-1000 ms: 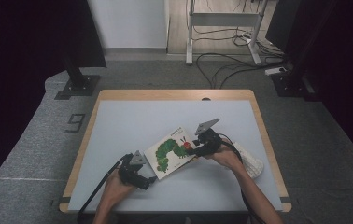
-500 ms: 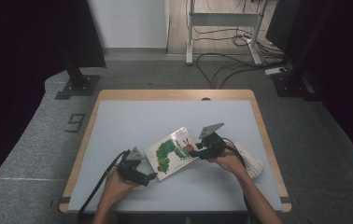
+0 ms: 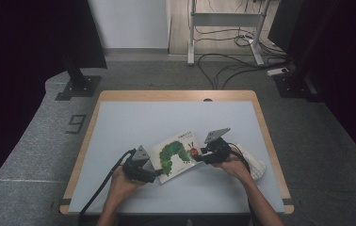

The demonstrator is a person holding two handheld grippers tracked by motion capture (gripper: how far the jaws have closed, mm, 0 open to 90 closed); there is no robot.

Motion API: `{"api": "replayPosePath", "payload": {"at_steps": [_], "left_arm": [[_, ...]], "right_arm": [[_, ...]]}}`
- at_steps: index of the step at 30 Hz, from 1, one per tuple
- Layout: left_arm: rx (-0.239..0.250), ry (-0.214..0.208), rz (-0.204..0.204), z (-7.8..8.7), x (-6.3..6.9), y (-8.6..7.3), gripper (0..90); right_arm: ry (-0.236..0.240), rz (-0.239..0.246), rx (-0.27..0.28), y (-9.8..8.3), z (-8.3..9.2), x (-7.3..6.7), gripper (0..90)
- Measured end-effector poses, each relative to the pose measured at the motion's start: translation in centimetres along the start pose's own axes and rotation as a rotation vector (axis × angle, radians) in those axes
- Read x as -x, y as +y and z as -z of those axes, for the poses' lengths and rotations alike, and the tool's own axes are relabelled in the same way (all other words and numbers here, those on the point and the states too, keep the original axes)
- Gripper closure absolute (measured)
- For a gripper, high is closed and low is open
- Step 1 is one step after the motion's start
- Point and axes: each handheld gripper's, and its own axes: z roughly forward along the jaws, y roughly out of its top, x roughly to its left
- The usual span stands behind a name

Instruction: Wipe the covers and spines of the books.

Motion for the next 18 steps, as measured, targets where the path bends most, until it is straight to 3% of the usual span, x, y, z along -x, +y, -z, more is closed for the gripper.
{"api": "replayPosePath", "payload": {"at_steps": [5,10,18], "left_arm": [[0.023,-0.017,-0.007,0.4,0.2,0.4,30.6],[0.016,-0.022,-0.004,0.5,0.2,0.5,32.2],[0.021,-0.034,-0.012,1.1,0.1,0.6,40.0]], "right_arm": [[0.001,-0.014,-0.016,-0.2,0.0,0.0,59.5],[-0.015,-0.005,-0.025,-0.2,0.1,-0.1,55.5],[-0.055,-0.029,0.002,0.9,-0.1,0.3,39.9]]}}
